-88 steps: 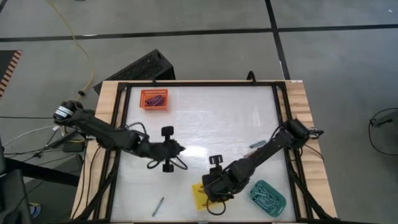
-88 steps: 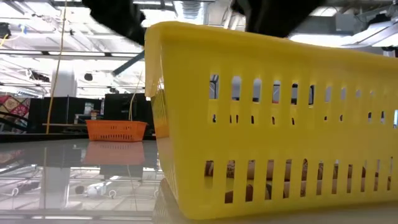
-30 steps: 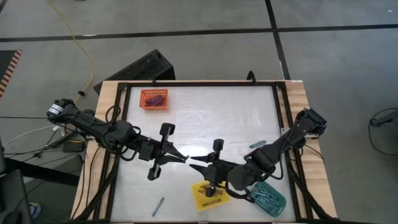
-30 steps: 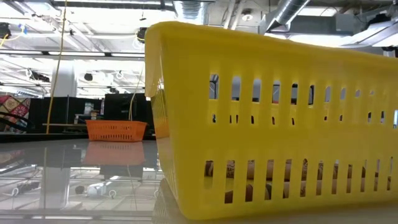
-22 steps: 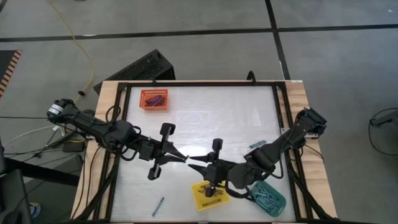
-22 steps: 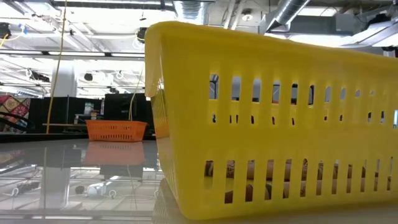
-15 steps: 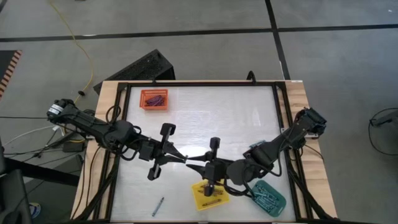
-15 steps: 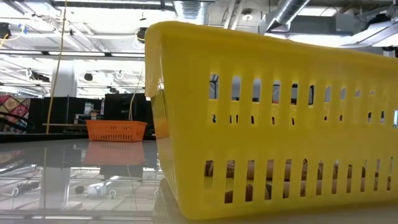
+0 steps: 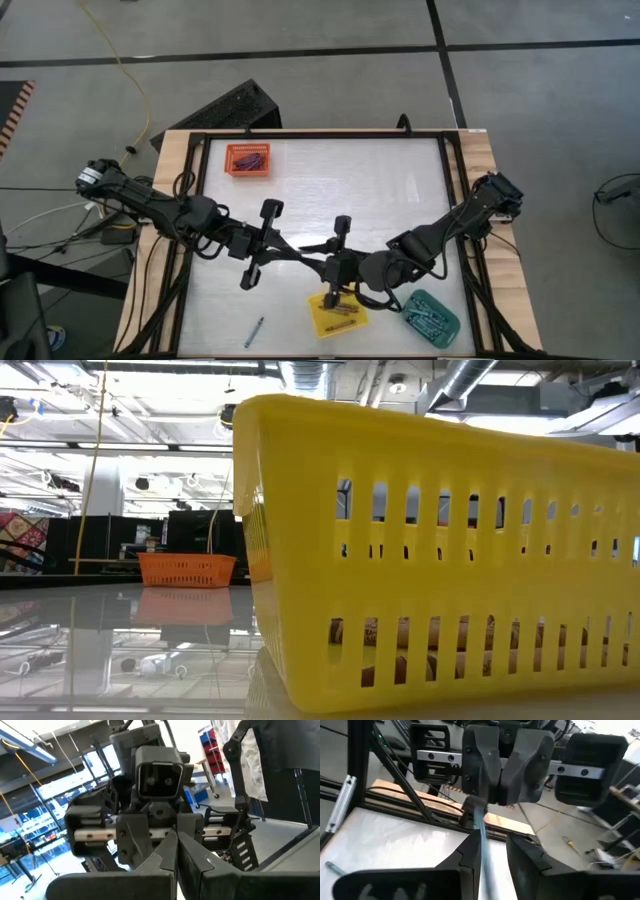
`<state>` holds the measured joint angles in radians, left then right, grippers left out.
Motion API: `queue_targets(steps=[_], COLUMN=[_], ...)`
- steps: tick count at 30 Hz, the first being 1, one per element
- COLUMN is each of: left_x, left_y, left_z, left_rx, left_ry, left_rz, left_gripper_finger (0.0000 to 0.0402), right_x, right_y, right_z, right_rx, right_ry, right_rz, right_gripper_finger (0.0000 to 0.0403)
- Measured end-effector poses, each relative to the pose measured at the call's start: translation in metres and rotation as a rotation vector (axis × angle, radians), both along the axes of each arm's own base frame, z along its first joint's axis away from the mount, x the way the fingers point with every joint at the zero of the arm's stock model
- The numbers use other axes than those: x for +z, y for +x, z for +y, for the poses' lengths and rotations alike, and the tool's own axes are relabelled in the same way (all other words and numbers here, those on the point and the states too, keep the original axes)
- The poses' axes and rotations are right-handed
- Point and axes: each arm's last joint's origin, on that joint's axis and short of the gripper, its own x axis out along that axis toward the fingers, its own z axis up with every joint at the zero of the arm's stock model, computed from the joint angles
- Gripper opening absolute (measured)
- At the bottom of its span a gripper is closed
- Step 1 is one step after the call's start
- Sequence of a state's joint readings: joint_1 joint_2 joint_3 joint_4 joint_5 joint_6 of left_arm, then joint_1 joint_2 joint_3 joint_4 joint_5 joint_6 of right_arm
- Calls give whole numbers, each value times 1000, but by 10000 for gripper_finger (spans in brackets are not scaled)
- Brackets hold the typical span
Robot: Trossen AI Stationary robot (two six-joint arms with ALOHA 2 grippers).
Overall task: Sort crayons
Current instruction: Put the green crayon into the green bin
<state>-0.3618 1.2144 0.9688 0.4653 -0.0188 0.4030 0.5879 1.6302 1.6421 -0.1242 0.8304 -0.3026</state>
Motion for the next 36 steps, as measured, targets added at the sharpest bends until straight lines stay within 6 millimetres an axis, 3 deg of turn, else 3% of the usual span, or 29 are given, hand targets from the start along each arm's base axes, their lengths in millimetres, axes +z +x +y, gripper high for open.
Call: queue_targets(steps=[8, 15, 22, 26, 31, 36], left_x=[-3, -25, -70, -111, -167, -200], left_y=[1, -13, -19, -13, 7, 29], left_z=[1, 8, 13, 10, 21, 37], left_rx=[29, 133, 284, 286, 342, 294], left_ry=[9, -2, -36, 17, 83, -13], left_rz=[34, 377, 780, 925, 1056, 1162], left_gripper_finger=[2, 1, 56, 102, 126, 127], right_x=[-1, -21, -45, -61, -74, -78], right_y=[-1, -4, 7, 18, 24, 23], right_z=[0, -7, -37, -43, -49, -51], right_rx=[-45, -100, -103, -77, -79, -94], right_ry=[-18, 46, 203, 217, 237, 268], right_rz=[8, 147, 341, 413, 450, 472], right_gripper_finger=[101, 99, 107, 113, 113, 113])
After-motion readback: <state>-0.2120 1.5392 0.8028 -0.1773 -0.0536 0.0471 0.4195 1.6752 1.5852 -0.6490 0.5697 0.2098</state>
